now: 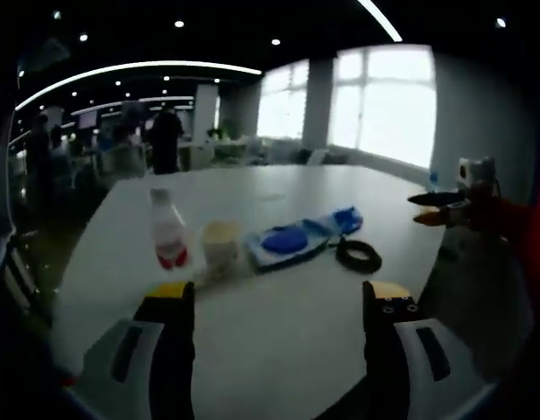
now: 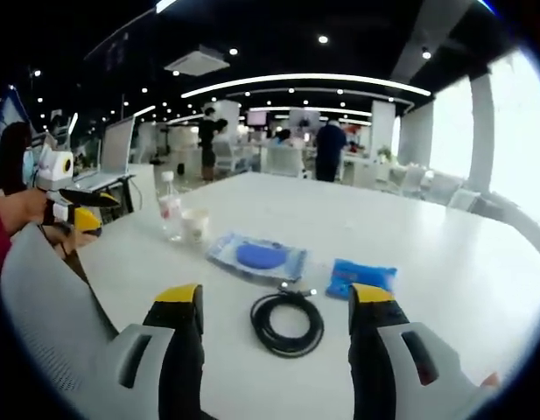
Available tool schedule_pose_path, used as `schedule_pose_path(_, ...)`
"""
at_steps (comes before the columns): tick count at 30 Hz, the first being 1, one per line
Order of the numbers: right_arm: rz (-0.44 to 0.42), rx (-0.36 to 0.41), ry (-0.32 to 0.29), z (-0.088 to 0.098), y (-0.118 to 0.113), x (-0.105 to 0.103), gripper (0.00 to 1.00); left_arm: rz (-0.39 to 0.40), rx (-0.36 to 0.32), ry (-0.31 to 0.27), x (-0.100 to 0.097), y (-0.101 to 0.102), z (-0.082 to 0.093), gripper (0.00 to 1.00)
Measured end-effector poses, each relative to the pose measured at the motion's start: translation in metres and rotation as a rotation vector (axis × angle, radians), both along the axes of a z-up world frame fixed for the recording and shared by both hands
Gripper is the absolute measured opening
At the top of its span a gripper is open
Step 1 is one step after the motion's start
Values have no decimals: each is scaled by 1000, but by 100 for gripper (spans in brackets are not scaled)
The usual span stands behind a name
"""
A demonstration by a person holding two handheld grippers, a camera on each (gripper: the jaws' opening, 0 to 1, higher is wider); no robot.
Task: Arrange the tabletop items into an orderly group along one side of the table until the central work area is clear of visible clutter.
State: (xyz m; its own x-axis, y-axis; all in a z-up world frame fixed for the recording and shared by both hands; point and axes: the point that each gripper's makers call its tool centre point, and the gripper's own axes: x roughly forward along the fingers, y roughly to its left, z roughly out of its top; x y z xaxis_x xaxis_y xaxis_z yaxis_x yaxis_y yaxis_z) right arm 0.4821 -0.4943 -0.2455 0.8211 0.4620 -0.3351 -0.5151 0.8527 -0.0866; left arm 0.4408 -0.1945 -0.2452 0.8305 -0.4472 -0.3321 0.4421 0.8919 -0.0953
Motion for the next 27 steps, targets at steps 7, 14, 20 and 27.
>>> schedule_pose_path(7,-26,-11,0,-2,-4,2,69,-39,-22,25,-3,-8,-8,76)
schedule_pose_path(14,-38,-23,-9,-2,-3,3,77,-50,24,25,-3,-8,-13,77)
schedule_pose_path(20,-86,-1,18,-5,-11,7,94,-15,25,26,0,0,-14,80)
schedule_pose_path(27,-91,7,29,-7,-10,7,99,34,-3,11,7,8,-12,98)
